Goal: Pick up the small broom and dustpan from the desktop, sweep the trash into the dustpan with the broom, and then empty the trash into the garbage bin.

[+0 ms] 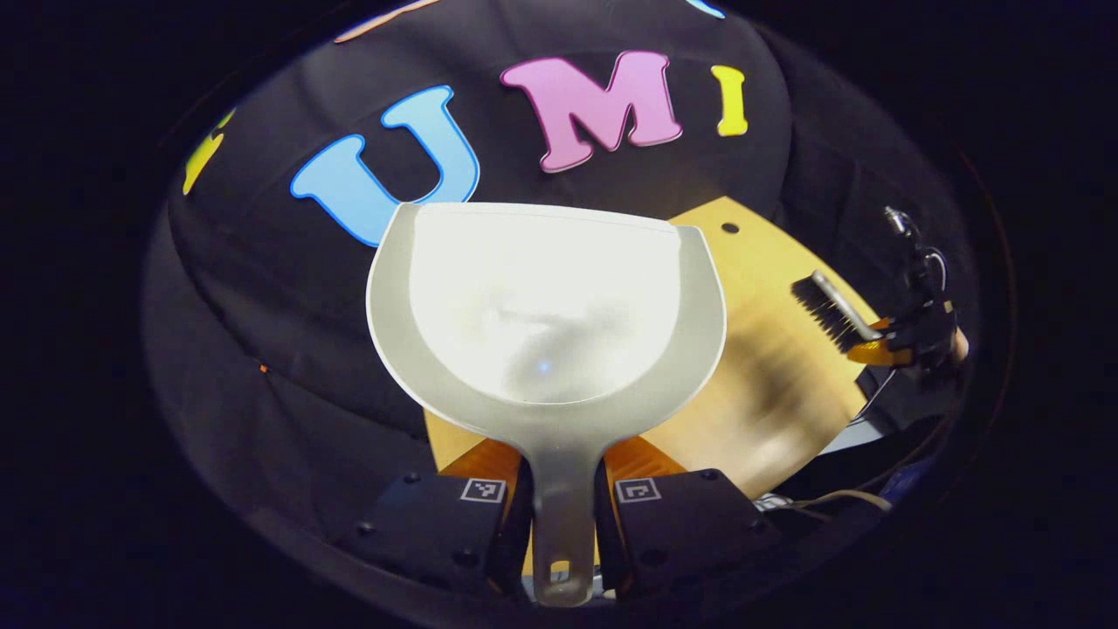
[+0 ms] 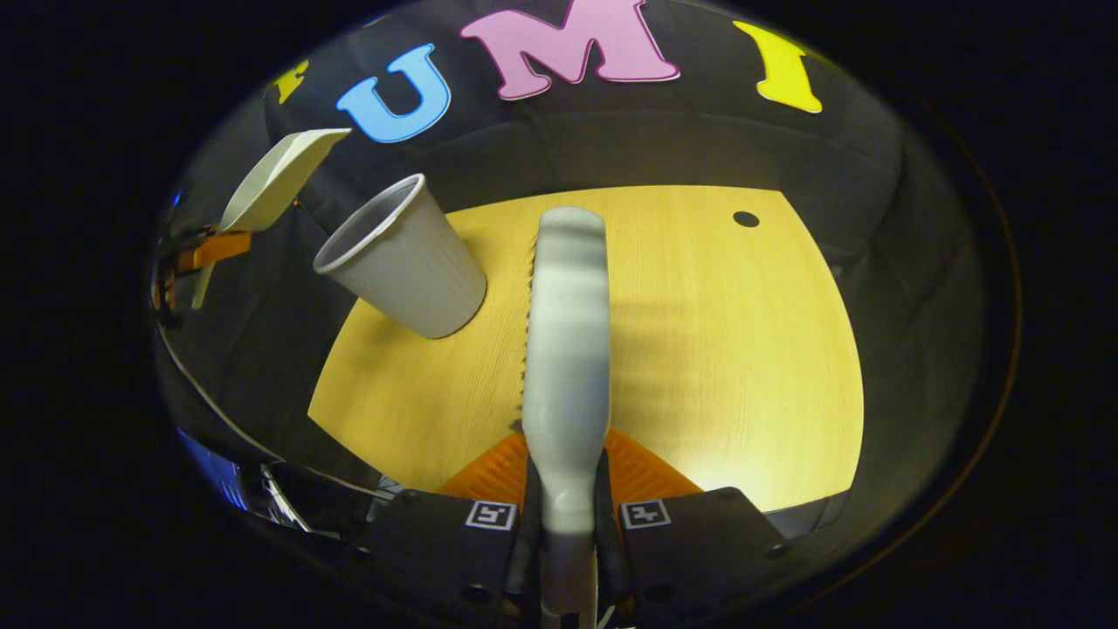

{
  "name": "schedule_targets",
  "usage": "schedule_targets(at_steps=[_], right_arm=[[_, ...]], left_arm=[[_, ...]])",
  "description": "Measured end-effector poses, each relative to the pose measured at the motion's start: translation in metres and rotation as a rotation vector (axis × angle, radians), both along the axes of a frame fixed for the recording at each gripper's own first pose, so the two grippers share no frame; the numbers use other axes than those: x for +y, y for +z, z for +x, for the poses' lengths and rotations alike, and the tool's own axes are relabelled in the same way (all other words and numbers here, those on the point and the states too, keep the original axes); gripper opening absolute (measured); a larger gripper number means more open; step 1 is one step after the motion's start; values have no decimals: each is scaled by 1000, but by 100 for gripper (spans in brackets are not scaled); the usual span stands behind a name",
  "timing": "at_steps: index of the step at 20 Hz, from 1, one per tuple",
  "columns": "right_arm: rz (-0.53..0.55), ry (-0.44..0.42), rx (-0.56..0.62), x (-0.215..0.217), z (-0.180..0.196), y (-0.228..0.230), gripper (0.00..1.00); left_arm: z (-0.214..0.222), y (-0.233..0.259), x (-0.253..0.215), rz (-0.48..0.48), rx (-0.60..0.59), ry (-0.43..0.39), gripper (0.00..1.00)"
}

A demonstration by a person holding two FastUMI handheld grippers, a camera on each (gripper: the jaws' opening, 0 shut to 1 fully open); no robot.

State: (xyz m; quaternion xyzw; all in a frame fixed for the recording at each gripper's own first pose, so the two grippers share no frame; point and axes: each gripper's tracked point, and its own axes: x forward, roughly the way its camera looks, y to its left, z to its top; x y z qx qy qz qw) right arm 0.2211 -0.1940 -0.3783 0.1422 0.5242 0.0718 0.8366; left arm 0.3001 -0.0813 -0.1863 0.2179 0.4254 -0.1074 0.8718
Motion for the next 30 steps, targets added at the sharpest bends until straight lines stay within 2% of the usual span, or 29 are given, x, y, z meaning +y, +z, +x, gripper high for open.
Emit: schedule_targets(at_steps=[2,4,5,7,9,13,16,18,19,20,23,26,30], right_arm=[[-7,-43,7,-9,-6,-1,29],[-43,-46,40,-17,-20,-9,29],[-61,-44,55,-22,-27,-14,29],[-55,-56,88,-23,-35,-27,29],[-51,-66,112,-22,-38,-41,29],[-106,-12,118,-18,-36,-74,29],[-93,-27,169,-6,-25,-107,29],[-39,-64,239,2,-26,-123,29],[-44,-73,244,2,-24,-132,29],[-84,-60,251,0,-25,-143,29],[-158,-15,295,1,-26,-147,29],[-165,-21,337,1,-16,-134,30],[-190,7,399,3,-22,-142,29]], left_arm=[[-8,-19,-44,-135,-24,-34,29],[-27,-48,-100,-244,-18,-72,29],[-32,-62,-121,-279,-16,-79,29],[-39,-97,-149,-316,12,-43,29],[-38,-138,-160,-321,47,19,29],[-50,-203,-176,-363,184,76,29],[-38,-250,-174,-314,197,120,29],[-37,-275,-165,-266,186,209,30],[-42,-278,-166,-262,189,251,29],[-48,-276,-170,-299,240,301,29],[-60,-280,-179,-368,342,378,29],[-66,-283,-177,-325,387,401,30],[-71,-281,-175,-292,432,414,29]])
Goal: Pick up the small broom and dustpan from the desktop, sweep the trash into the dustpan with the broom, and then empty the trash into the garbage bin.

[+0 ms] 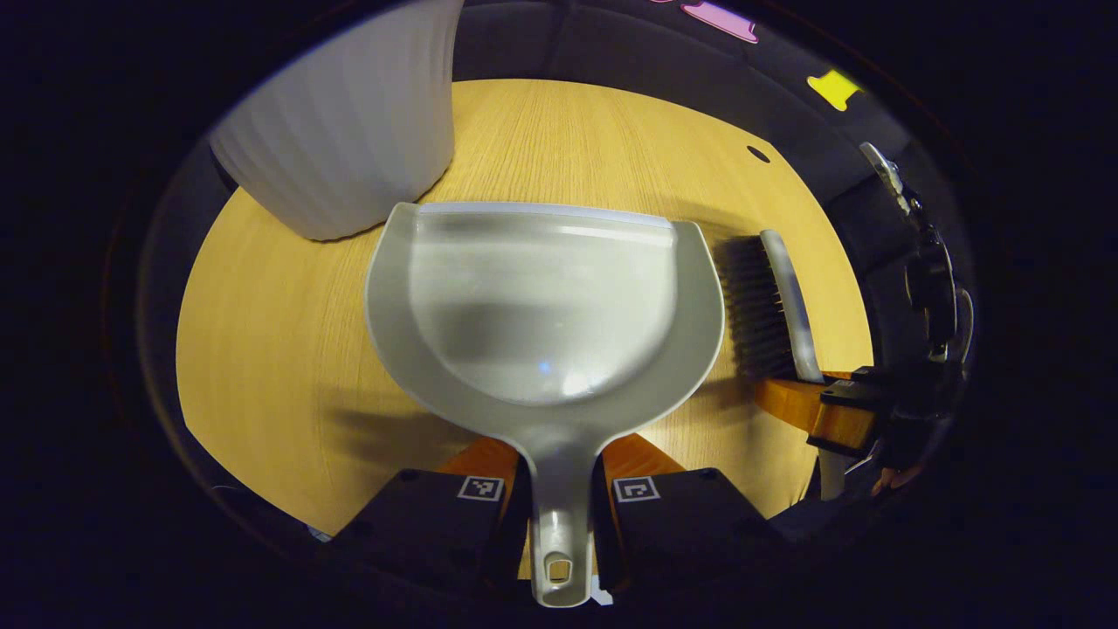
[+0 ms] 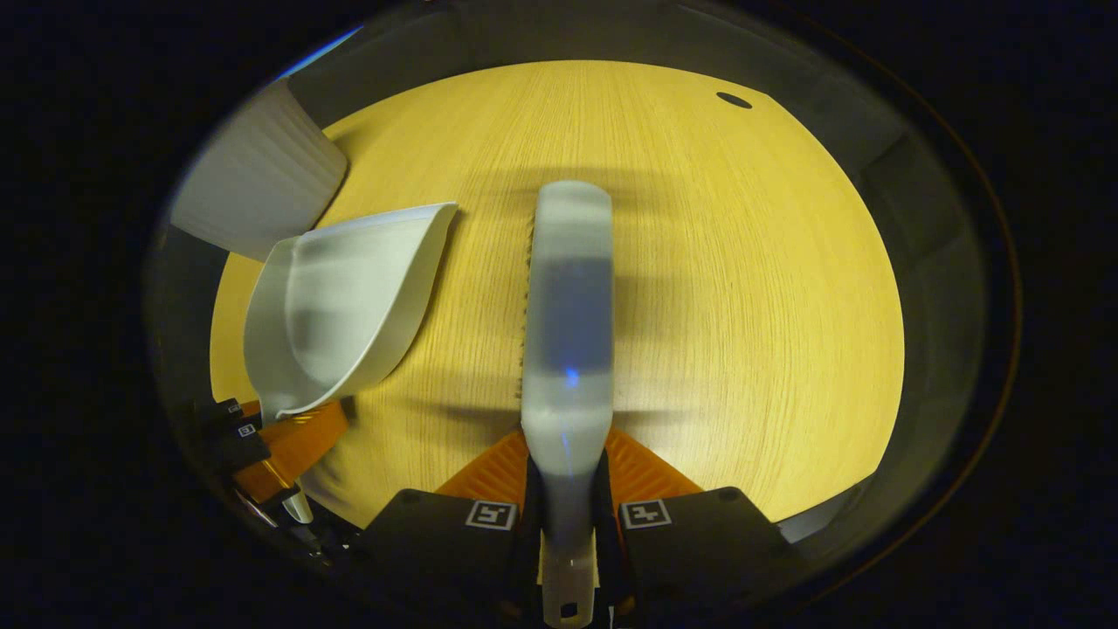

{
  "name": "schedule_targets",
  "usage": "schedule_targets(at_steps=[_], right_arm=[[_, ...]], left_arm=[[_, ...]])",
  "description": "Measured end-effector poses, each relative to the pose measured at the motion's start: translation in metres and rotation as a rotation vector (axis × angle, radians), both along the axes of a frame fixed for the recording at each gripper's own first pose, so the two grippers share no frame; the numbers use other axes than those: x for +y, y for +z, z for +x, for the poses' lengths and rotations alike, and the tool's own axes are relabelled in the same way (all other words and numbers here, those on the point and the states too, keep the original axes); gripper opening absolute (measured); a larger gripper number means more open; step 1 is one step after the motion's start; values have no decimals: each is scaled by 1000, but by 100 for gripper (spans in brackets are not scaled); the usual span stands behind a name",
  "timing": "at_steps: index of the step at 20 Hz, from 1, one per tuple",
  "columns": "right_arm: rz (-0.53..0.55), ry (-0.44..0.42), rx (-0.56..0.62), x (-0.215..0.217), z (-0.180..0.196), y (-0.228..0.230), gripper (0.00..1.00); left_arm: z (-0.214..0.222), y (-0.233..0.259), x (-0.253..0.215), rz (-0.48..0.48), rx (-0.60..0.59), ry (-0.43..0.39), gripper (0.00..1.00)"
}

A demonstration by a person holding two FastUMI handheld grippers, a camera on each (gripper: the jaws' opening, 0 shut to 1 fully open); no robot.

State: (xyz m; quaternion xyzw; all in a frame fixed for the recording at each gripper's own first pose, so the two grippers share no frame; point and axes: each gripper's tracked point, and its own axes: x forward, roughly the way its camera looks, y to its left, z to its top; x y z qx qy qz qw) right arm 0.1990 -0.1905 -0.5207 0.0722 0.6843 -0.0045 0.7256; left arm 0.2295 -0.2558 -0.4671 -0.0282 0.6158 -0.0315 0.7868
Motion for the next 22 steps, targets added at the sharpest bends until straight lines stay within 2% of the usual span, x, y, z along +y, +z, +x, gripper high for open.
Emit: schedule_targets(at_steps=[10,11,12,13,14,15,16,17,18,19,20,21,22], right_arm=[[42,-4,83,-4,1,-3,29],[44,-4,88,-2,0,-4,22],[46,-3,91,-2,0,-2,32],[45,-1,93,-3,1,-2,33],[44,1,92,-4,1,-2,25],[44,-1,85,-6,2,0,38],[46,-2,82,-7,2,3,41],[43,0,77,-8,3,6,67],[36,4,67,-10,4,10,73],[33,7,54,-12,7,14,76],[30,6,40,-13,10,17,73],[31,2,27,-15,12,23,90],[32,-2,11,-16,13,27,100]], left_arm=[[0,4,2,29,82,2,30],[1,4,2,34,83,1,31],[1,3,0,24,83,-7,31],[1,5,-4,8,80,-12,31],[1,5,-8,-5,82,-16,46],[0,4,-10,-7,84,-24,61],[-1,5,-10,-3,83,-32,68],[1,6,-10,6,74,-36,70],[1,9,-10,12,69,-36,79],[1,13,-11,15,65,-36,80],[0,15,-10,16,62,-30,80],[-2,18,-10,11,59,-22,80],[-4,23,-10,0,52,-16,80]])
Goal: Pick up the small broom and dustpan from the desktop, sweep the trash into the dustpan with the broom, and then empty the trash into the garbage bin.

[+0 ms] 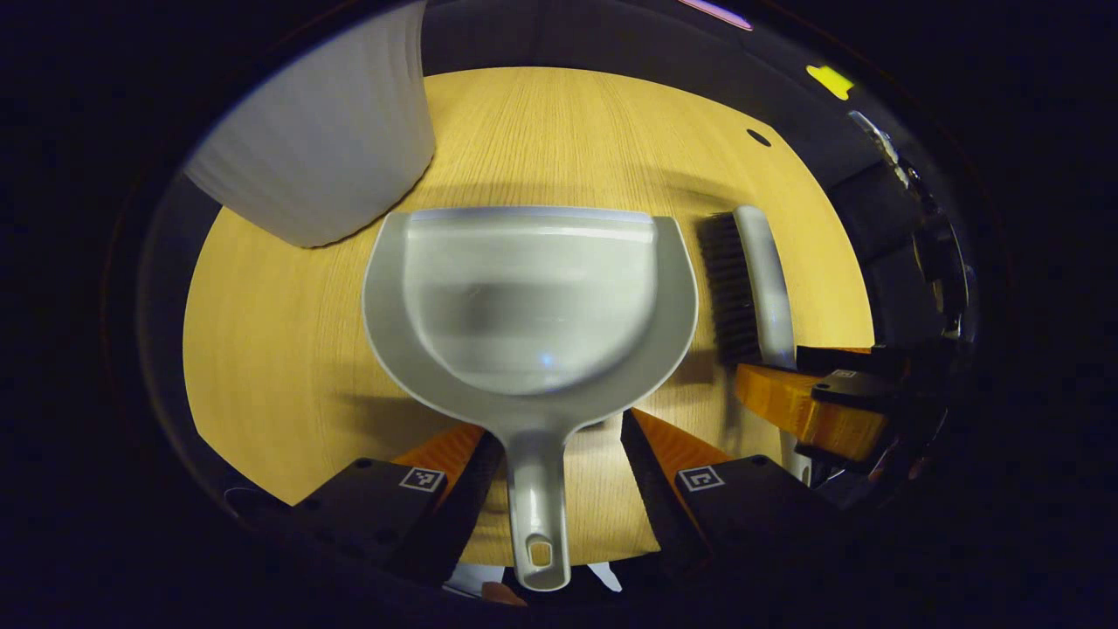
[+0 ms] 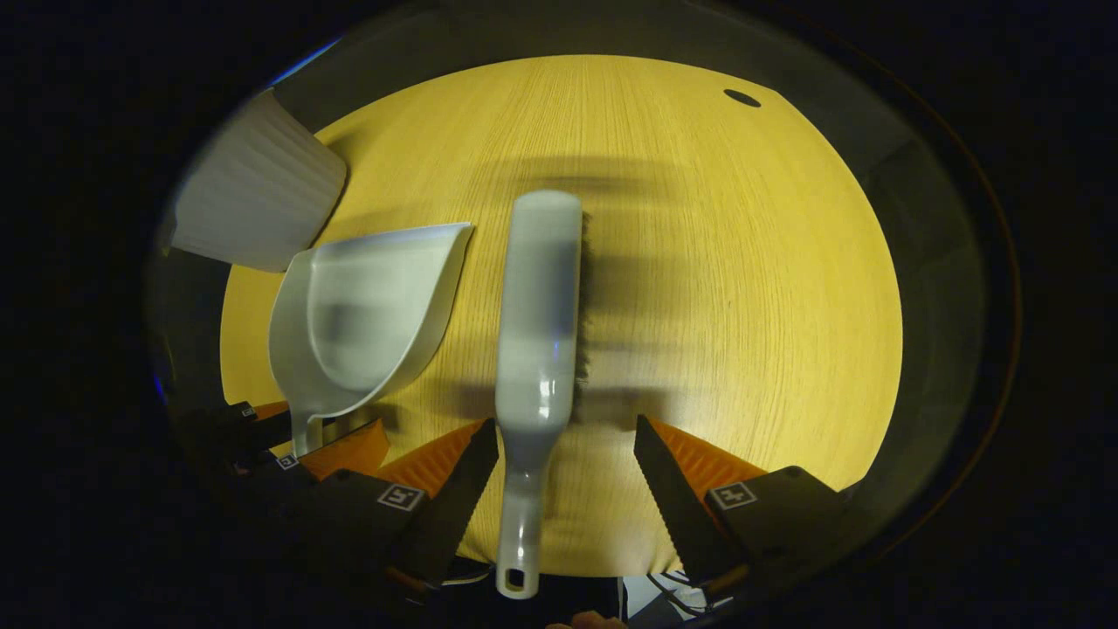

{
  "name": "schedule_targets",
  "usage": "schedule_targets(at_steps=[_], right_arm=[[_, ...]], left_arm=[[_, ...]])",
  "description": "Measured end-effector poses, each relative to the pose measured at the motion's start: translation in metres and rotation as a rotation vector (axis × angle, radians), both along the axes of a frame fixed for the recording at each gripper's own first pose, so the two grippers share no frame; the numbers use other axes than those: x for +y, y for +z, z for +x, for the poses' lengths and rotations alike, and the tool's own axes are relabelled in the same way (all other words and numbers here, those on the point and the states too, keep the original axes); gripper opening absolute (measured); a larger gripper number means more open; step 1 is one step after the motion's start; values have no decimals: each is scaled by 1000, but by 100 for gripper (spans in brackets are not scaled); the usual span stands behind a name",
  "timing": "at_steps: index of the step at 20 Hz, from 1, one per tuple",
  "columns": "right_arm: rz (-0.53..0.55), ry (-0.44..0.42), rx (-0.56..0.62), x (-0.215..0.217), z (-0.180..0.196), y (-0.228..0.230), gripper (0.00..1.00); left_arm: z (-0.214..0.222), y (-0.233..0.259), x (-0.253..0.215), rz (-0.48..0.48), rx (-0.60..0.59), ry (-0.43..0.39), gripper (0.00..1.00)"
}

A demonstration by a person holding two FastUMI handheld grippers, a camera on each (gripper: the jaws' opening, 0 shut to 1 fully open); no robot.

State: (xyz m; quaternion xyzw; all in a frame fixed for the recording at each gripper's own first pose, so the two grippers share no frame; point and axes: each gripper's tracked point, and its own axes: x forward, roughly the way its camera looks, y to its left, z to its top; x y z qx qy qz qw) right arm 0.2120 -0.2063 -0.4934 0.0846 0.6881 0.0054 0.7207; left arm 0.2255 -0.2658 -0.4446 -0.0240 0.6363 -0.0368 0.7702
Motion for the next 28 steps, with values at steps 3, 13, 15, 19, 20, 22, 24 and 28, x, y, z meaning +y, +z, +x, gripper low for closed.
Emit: schedule_targets(at_steps=[3,13,15,19,20,22,24,28], right_arm=[[9,-12,-21,0,-1,15,100],[48,-33,-304,9,-12,120,100],[79,-19,-386,18,-17,153,100],[58,61,-670,21,-15,219,100],[22,100,-750,19,-13,238,100],[-39,141,-965,17,-6,286,100],[-67,98,-1165,23,-13,329,99],[-151,-26,-1355,29,-27,361,98]], left_arm=[[-5,15,3,-1,-31,4,80],[-51,99,1,-41,-294,-37,80],[-57,120,2,-30,-403,-59,80],[-75,173,3,-35,-676,-43,81],[-78,192,6,-36,-748,-27,79],[-83,241,8,-60,-920,-2,79],[-97,276,24,-66,-1077,11,79],[-129,316,43,-43,-1314,2,78]])
